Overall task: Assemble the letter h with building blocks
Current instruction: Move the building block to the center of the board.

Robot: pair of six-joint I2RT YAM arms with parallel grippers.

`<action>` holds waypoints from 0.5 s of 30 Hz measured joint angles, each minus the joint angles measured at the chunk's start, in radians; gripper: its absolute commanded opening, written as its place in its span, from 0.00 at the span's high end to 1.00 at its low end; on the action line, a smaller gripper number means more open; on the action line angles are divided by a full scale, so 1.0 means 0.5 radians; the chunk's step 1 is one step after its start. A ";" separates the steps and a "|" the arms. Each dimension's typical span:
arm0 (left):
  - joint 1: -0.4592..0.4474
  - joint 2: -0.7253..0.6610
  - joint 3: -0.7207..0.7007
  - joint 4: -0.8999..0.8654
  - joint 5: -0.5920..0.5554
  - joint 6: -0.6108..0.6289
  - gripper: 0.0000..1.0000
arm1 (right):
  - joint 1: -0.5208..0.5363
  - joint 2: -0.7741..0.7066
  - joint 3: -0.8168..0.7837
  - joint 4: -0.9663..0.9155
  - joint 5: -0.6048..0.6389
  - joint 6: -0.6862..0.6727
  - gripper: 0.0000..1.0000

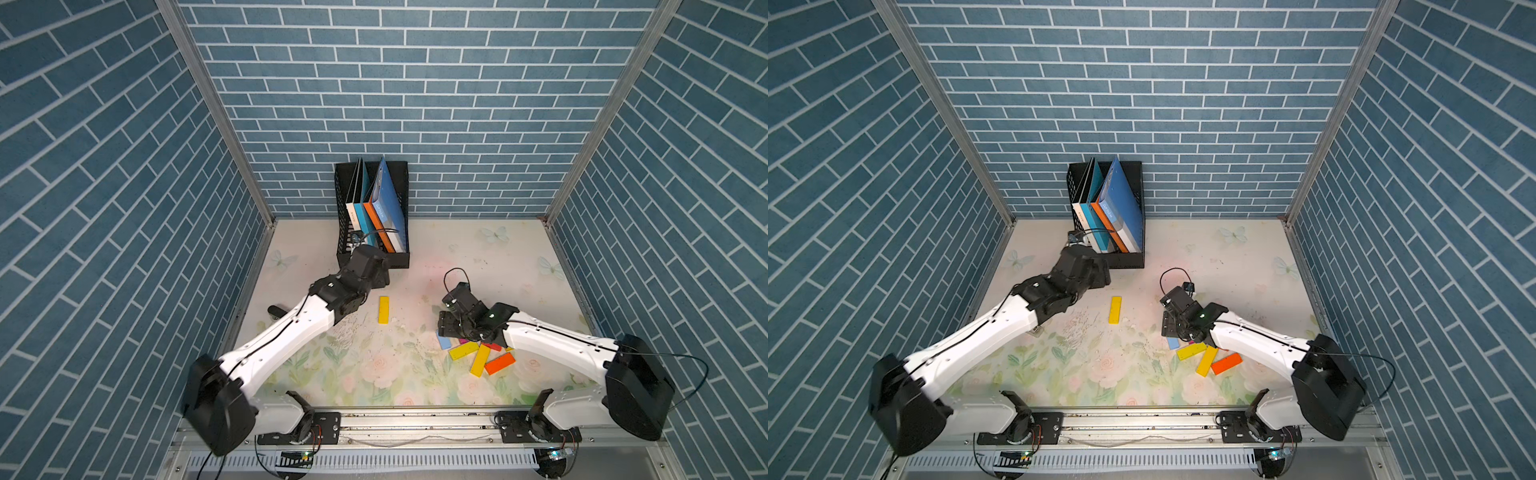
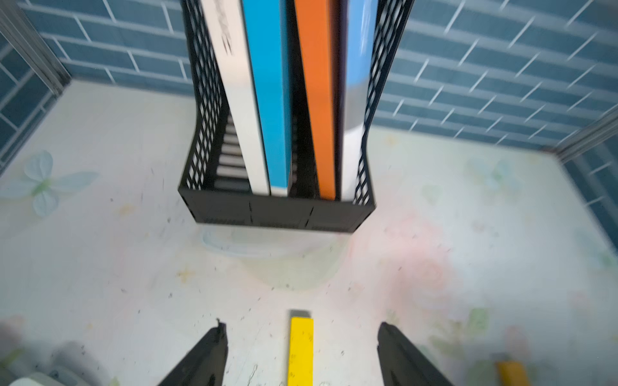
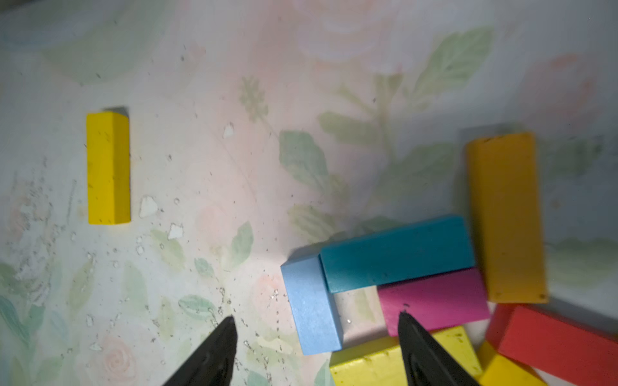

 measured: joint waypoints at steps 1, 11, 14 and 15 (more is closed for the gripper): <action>0.021 -0.082 -0.033 0.050 0.016 0.041 0.28 | 0.002 0.046 -0.015 0.030 -0.018 0.003 0.25; 0.376 -0.254 -0.444 0.119 0.373 0.089 0.32 | 0.011 0.310 -0.055 0.230 -0.089 -0.013 0.46; 0.406 -0.256 -0.539 0.119 0.439 0.085 0.34 | 0.032 0.348 -0.031 0.246 -0.078 -0.037 0.61; 0.409 -0.256 -0.558 0.120 0.457 0.085 0.35 | 0.047 0.370 -0.011 0.243 -0.074 -0.047 0.67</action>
